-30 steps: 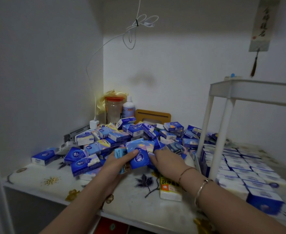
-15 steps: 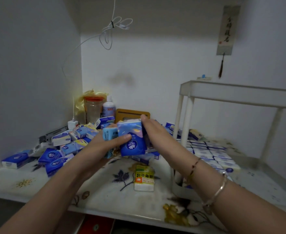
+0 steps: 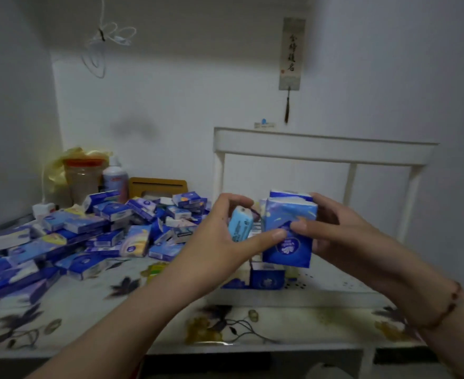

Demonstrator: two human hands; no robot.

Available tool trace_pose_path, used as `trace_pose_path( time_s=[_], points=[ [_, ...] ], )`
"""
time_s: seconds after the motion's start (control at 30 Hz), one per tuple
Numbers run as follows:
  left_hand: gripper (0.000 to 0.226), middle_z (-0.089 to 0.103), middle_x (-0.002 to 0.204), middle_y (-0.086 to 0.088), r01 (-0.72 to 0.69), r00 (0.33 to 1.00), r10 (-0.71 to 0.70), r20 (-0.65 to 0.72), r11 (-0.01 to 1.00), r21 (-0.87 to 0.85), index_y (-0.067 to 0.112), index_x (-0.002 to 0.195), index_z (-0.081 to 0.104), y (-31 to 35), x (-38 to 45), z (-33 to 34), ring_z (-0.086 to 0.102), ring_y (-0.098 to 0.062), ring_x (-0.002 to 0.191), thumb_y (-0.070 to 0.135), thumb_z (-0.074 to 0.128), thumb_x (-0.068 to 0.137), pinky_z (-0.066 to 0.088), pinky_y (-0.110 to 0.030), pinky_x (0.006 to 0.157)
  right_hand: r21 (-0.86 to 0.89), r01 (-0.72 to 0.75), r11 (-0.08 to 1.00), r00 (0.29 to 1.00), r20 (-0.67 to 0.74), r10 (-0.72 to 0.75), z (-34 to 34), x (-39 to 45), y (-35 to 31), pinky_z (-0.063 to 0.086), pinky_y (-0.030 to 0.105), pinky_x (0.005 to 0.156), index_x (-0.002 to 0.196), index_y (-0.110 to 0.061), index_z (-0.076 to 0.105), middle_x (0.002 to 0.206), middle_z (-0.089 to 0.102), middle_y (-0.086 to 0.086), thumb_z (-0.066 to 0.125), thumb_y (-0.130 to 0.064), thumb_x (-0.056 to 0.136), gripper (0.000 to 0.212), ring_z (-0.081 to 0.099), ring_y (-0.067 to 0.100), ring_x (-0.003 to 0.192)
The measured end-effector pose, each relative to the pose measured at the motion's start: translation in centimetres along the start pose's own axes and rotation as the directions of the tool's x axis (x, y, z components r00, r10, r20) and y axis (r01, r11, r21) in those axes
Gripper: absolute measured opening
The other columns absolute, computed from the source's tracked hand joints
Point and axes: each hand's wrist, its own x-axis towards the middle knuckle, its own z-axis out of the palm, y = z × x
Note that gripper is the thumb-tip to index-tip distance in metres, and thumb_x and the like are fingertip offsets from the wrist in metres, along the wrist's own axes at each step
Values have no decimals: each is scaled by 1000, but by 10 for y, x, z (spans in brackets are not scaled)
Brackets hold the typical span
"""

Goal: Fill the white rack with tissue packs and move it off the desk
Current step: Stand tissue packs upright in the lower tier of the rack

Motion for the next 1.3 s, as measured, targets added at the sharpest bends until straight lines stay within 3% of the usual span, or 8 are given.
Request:
trace_pose_path(
  time_s=[0.13, 0.23, 0.33, 0.47, 0.87, 1.03, 1.17, 1.3],
  points=[
    [34, 64, 95, 9, -93, 993, 76, 88, 974, 206, 27, 102, 55, -18, 22, 38, 61, -4, 84, 45, 71, 78, 52, -24, 76, -198, -105, 974, 973, -222, 60, -53, -12, 14, 57, 34, 85, 118, -4, 56, 116, 67, 16, 88, -21, 53, 75, 66, 27, 106],
    [27, 56, 96, 9, -216, 976, 160, 146, 776, 593, 25, 104, 48, -35, 37, 56, 55, -12, 87, 34, 64, 83, 47, -30, 73, -320, -216, 923, 942, -316, 111, -69, -15, 28, 58, 25, 78, 118, -6, 53, 113, 66, 13, 71, 2, 78, 44, 66, 20, 99],
    [32, 50, 107, 8, -214, 976, 158, 148, 614, 760, 27, 111, 42, -47, 44, 65, 53, -16, 97, 36, 59, 85, 42, -30, 72, -376, -248, 893, 946, -295, 138, -72, -9, 42, 56, 19, 71, 116, -14, 53, 112, 66, 7, 70, 5, 78, 46, 66, 11, 95],
    [25, 52, 105, 6, -201, 980, 128, 156, 676, 709, 26, 105, 44, -56, 48, 67, 53, -16, 94, 34, 58, 87, 43, -30, 72, -423, -256, 869, 954, -257, 155, -69, 3, 56, 56, 35, 87, 119, -20, 51, 114, 67, 2, 73, -2, 74, 53, 66, 14, 103],
    [24, 56, 97, 7, -158, 986, 90, 140, 773, 614, 25, 101, 47, -63, 53, 64, 54, -11, 89, 31, 63, 84, 44, -27, 66, -504, -191, 842, 971, -223, 87, -52, 10, 74, 54, 19, 70, 125, -29, 37, 105, 63, -8, 59, -2, 85, 53, 63, 1, 84],
    [24, 56, 100, 8, -173, 984, 116, 132, 766, 619, 26, 101, 47, -65, 54, 64, 53, -10, 90, 33, 62, 84, 44, -26, 67, -704, -121, 700, 991, -45, 126, -51, 4, 72, 50, 22, 93, 144, -45, 1, 139, 40, -14, 62, -14, 82, 93, 55, 6, 117],
    [25, 56, 101, 7, -192, 981, 140, 131, 757, 625, 25, 103, 46, -66, 54, 65, 53, -10, 90, 33, 62, 85, 42, -25, 66, -907, -76, 415, 991, -22, 133, -53, 3, 68, 20, 21, 114, 150, -41, 11, 160, -7, -10, 55, -25, 88, 78, 7, 8, 146],
    [25, 55, 99, 7, -187, 982, 138, 126, 758, 625, 26, 102, 46, -65, 55, 65, 53, -11, 89, 33, 62, 84, 42, -26, 67, -935, -125, 333, 963, -35, 266, -52, 10, 60, 22, 26, 115, 152, -36, 7, 161, -3, -5, 53, -32, 88, 79, 16, 13, 145]
  ],
)
